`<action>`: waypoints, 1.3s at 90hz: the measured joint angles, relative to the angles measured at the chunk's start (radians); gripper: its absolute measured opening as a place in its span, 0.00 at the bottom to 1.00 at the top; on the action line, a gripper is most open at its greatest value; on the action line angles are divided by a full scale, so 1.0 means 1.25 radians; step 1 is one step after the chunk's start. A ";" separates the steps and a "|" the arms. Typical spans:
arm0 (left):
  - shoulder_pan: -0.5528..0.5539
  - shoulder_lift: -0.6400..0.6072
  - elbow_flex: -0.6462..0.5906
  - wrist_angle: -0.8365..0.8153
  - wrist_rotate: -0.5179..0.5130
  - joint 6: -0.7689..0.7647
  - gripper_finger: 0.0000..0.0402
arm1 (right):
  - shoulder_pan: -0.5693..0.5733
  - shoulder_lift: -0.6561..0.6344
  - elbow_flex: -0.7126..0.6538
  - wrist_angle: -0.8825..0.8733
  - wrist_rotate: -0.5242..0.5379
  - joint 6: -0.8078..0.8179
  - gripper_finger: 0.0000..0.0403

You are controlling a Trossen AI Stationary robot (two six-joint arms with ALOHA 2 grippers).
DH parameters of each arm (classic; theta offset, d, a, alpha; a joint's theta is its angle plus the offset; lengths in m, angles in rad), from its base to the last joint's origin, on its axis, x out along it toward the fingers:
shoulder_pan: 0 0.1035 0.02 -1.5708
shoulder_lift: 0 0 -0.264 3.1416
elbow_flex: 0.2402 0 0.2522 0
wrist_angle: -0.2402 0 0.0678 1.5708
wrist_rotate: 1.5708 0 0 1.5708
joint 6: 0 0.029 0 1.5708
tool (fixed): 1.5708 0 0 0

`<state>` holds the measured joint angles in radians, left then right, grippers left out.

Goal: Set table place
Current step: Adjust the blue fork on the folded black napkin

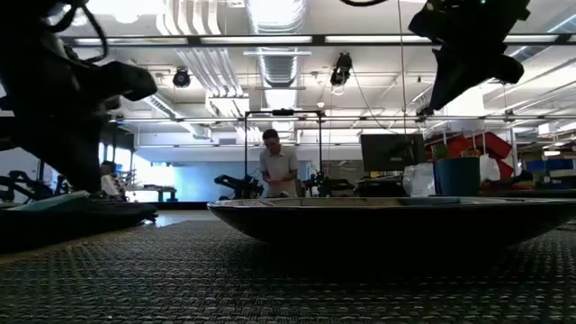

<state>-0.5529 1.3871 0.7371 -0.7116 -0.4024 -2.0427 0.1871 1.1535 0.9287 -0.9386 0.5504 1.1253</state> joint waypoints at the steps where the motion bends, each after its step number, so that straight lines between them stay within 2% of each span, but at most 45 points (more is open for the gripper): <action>1: -0.003 0.000 0.000 -0.003 0.000 -0.011 0.00 | 0.000 0.000 0.000 0.000 0.000 0.000 0.00; 7: -0.024 0.001 0.000 -0.026 -0.001 -0.081 0.00 | 0.000 0.000 0.000 0.000 0.001 -0.001 0.00; 15: -0.033 0.001 0.000 -0.031 0.003 -0.096 0.00 | 0.000 0.000 0.000 0.000 0.001 -0.010 0.00; 33: -0.016 0.001 -0.002 -0.040 0.003 -0.097 0.00 | 0.000 0.000 0.000 0.000 0.001 -0.019 0.00; 53: -0.013 0.001 -0.029 -0.060 0.040 -0.099 0.00 | 0.000 0.000 0.000 0.000 0.001 -0.032 0.00; 117: -0.013 0.010 -0.037 -0.065 0.049 -0.054 0.02 | -0.009 0.000 0.000 -0.001 0.015 -0.036 0.00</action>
<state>-0.5686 1.3998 0.6914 -0.7926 -0.3405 -2.1098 0.1757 1.1534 0.9287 -0.9401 0.5692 1.0809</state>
